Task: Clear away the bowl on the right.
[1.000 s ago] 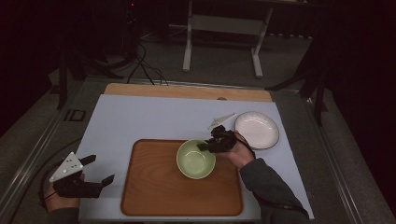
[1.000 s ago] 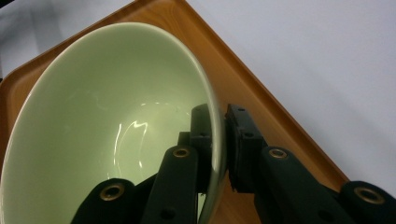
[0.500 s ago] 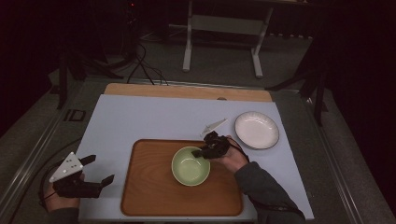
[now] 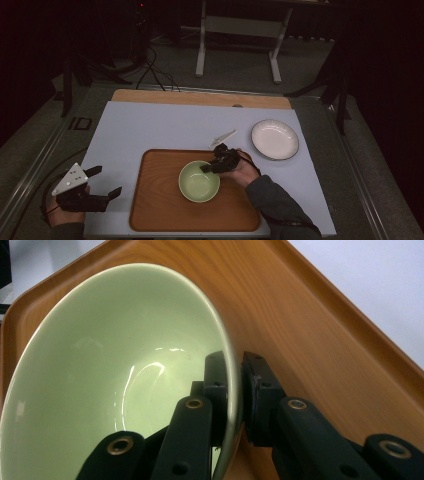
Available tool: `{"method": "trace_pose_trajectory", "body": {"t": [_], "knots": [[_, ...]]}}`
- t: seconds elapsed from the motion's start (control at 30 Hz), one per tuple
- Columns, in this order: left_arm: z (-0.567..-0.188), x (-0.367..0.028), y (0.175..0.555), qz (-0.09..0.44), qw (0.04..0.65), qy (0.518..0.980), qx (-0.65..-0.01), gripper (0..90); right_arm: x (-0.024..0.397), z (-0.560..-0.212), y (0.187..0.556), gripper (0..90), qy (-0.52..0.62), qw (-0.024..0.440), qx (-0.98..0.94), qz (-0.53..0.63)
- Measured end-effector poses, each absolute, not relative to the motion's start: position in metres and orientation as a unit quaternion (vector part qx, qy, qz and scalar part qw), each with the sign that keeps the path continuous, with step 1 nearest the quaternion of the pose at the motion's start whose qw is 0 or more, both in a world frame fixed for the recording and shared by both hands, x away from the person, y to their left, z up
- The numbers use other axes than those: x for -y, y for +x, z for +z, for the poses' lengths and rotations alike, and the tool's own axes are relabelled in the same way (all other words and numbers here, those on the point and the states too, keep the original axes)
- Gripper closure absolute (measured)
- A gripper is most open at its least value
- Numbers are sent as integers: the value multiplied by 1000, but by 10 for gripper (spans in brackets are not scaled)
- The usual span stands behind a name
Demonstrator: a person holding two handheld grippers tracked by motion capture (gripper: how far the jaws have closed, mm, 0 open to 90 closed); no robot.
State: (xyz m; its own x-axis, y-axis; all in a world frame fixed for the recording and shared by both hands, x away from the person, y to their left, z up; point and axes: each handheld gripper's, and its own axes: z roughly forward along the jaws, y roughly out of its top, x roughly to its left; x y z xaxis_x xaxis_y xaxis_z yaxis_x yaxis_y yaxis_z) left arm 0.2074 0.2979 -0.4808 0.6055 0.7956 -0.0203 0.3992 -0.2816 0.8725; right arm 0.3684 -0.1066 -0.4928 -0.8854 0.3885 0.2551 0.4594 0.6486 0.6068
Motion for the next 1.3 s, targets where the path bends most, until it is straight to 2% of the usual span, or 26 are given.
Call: {"method": "trace_pose_trajectory", "body": {"t": [0.5,0.67,0.83,1.03,1.3], "knots": [[-481,-298,208,217,457,770,-389,29,99,-502,370,823,-218,46,919,-325],[-481,-298,207,217,458,770,-389,29,101,-501,370,680,-214,42,917,-333],[-481,-298,208,217,456,770,-390,29,106,-497,369,598,-204,41,917,-339],[-481,-298,208,218,456,769,-391,29,116,-485,369,552,-193,38,912,-361],[-482,-298,208,219,455,770,-391,29,133,-467,368,542,-192,25,905,-379]]}}
